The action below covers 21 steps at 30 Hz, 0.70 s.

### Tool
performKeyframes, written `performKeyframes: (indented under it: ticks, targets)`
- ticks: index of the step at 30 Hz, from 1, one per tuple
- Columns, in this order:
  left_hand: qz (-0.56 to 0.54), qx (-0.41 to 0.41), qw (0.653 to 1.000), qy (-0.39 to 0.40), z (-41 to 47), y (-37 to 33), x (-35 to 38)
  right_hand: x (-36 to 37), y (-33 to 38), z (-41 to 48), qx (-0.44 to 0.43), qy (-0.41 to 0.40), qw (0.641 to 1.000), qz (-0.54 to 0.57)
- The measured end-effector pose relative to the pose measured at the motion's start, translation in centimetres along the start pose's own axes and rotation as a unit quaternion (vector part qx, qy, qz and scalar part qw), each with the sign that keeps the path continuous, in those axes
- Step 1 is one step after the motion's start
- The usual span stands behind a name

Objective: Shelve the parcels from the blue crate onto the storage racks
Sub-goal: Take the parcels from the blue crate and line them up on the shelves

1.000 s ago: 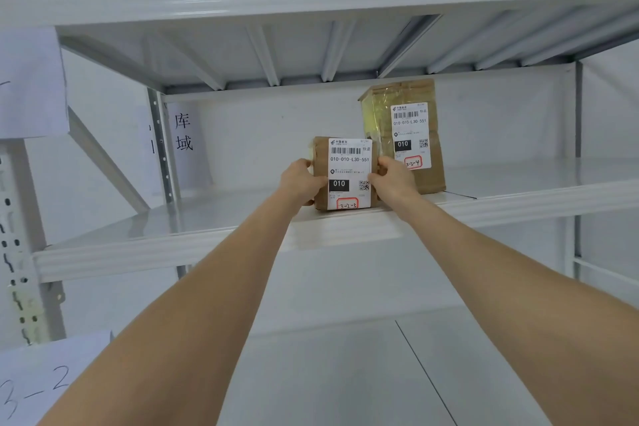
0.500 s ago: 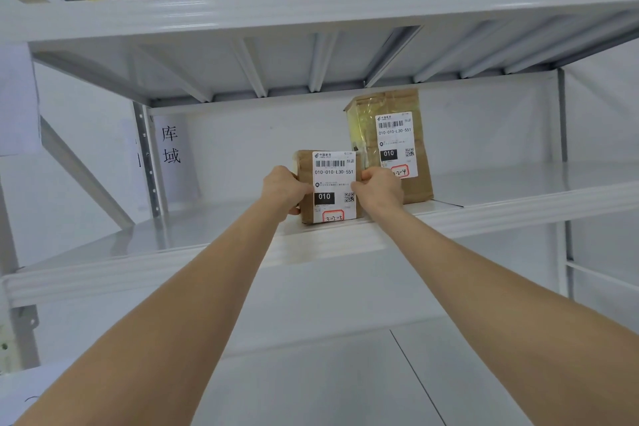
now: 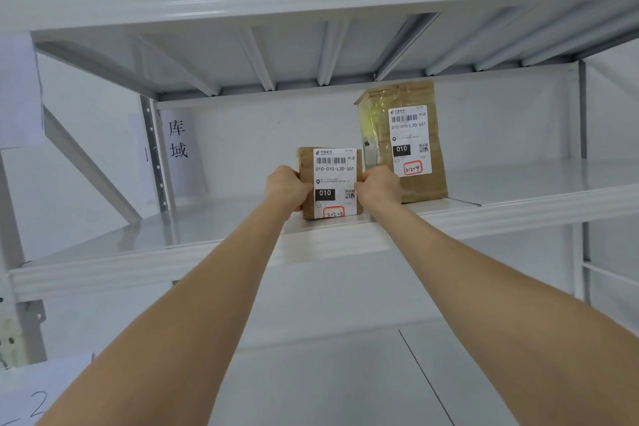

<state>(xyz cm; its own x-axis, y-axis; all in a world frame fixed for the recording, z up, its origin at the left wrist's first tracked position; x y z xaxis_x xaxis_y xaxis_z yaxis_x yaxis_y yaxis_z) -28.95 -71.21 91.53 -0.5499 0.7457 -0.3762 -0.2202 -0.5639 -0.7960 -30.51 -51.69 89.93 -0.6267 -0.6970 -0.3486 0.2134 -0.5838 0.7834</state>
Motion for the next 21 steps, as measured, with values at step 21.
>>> performKeyframes:
  ticks: [21]
  targets:
    - [-0.009,-0.009,1.000,0.021,1.9,1.1,1.3,2.5,0.0,1.8,0.030,-0.030,0.999,-0.031]
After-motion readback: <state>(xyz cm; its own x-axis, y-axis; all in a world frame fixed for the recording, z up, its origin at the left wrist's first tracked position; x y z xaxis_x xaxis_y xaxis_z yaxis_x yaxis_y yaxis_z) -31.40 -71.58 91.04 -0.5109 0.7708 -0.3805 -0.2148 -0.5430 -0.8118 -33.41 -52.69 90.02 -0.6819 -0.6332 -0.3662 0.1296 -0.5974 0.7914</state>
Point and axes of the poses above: each hand's wrist, its own z-axis towards the middle knuckle, its own x-axis out of the palm, y = z × x, the point moved 9 cm from there along z, towards the middle knuckle, and after that the axes turned 8 degrees about -y, right-handed, at the moved point
